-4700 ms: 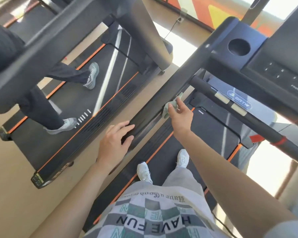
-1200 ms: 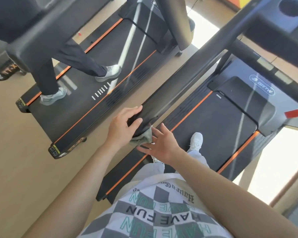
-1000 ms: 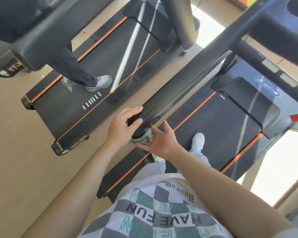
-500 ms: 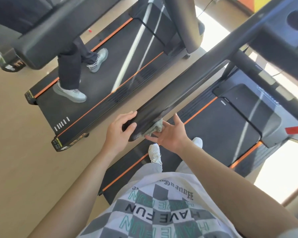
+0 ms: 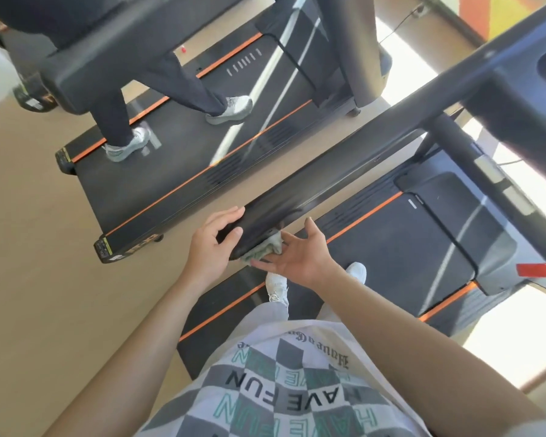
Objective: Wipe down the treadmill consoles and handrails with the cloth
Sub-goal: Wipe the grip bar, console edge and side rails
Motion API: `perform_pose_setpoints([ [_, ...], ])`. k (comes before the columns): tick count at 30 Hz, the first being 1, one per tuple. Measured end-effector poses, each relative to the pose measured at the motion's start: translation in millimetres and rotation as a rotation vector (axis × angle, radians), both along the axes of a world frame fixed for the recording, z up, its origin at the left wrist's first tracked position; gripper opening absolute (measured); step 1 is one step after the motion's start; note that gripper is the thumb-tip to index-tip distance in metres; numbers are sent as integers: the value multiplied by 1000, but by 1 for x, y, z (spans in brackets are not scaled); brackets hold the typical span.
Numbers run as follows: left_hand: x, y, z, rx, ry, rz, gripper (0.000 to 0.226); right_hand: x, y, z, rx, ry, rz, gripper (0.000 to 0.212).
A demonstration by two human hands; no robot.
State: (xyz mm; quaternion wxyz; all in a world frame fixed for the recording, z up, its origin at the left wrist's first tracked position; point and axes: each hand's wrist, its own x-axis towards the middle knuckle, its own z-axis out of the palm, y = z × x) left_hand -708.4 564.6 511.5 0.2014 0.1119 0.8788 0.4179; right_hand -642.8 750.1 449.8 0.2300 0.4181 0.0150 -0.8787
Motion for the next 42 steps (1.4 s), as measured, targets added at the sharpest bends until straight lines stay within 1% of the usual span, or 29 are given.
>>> perform_pose_setpoints([
  [5,5,9,2,14,8,75,37,1,68,-5,176,56,-94,86],
  [8,9,19,6,9,14,163,35,1,97,-7,266,58,-175,77],
  [10,9,23,7,-25,25,195,33,1,100,-8,297,56,-193,71],
  [13,7,28,11,-101,31,201,27,3,86,-7,308,71,-101,65],
  [16,4,40,18,-233,64,185,22,9,70,-4,265,86,23,67],
  [19,-1,61,23,-320,118,137,36,11,78,-2,244,84,49,69],
  [22,-9,86,19,-308,199,6,55,7,108,-1,283,95,9,70],
  [24,-14,105,14,-312,237,-76,62,2,133,-1,319,96,-42,68],
  [26,-16,119,10,-346,252,-104,64,-3,157,0,360,104,-102,65],
  [29,-14,123,2,-382,316,-49,57,-7,178,-2,396,106,-189,59],
  [31,-12,123,-2,-403,370,-32,55,-9,176,-2,390,105,-201,57],
  [34,-10,124,-4,-420,405,-24,54,-8,153,-1,354,114,-105,57],
  [38,-9,124,-7,-421,451,-21,54,0,120,-3,238,113,18,65],
  [42,-7,127,-10,-454,493,-2,54,5,122,-1,195,125,50,70],
])
